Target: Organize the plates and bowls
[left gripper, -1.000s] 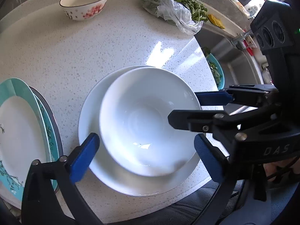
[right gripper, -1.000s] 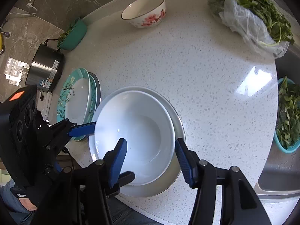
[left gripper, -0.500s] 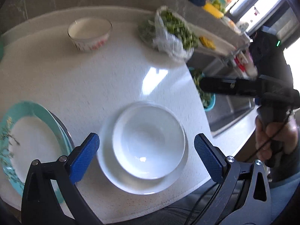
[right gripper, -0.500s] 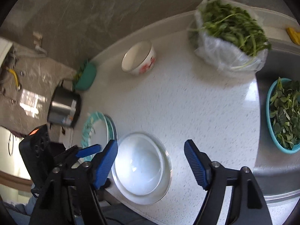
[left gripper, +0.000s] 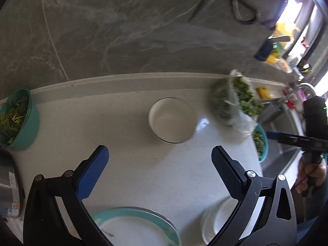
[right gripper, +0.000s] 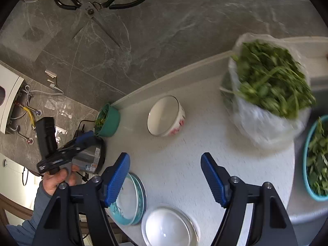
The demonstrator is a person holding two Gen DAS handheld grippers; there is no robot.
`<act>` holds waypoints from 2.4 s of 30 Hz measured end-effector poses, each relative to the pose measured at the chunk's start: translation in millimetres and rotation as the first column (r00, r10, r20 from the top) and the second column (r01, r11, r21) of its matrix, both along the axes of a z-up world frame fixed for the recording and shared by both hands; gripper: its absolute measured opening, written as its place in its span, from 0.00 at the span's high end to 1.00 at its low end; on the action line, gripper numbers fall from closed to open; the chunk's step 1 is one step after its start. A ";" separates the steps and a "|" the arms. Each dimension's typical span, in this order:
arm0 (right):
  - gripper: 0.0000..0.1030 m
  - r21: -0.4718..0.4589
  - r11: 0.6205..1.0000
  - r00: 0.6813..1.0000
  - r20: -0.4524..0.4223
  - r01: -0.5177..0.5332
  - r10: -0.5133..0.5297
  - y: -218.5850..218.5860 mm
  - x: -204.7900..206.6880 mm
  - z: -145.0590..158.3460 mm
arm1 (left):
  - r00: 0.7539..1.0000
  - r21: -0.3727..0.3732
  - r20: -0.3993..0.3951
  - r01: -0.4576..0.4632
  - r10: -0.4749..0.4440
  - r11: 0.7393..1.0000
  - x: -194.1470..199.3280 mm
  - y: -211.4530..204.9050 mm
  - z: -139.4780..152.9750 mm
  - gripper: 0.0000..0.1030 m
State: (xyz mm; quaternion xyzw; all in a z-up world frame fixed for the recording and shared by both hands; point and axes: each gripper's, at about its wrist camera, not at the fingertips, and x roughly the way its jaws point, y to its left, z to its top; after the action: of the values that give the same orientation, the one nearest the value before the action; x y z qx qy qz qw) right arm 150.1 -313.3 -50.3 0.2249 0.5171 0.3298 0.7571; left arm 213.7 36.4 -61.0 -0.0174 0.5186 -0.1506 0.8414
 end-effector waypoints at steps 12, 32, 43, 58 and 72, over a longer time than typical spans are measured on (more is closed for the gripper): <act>0.32 0.020 0.999 0.980 -0.195 -0.028 0.031 84.6 93.3 -68.8 | 0.977 -0.150 -0.191 0.065 -0.094 0.987 116.6 20.2 -125.0 0.28; 0.47 0.057 0.998 0.945 -0.325 -0.017 0.035 95.4 112.1 -127.5 | 0.948 -0.239 -0.274 0.095 -0.161 0.967 135.6 12.7 -174.3 0.68; 0.72 0.026 0.999 0.941 -0.336 -0.019 0.026 92.9 113.6 -137.4 | 0.955 -0.186 -0.265 0.083 -0.131 0.979 138.4 1.4 -174.7 0.83; 0.73 0.021 1.000 0.947 -0.322 -0.015 0.021 86.9 111.7 -121.2 | 0.954 -0.178 -0.277 0.067 -0.115 0.982 131.7 -1.1 -159.7 0.84; 0.72 0.050 0.998 0.959 -0.279 -0.036 0.049 69.0 76.7 -75.9 | 0.965 -0.181 -0.232 0.077 -0.119 0.981 79.2 -6.8 -100.8 0.84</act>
State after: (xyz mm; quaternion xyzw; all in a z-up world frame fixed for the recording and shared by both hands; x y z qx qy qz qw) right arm 226.8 -244.3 -126.1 0.2749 0.6163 0.3223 0.6639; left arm 292.9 29.6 -161.9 -0.0816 0.6029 -0.2327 0.7588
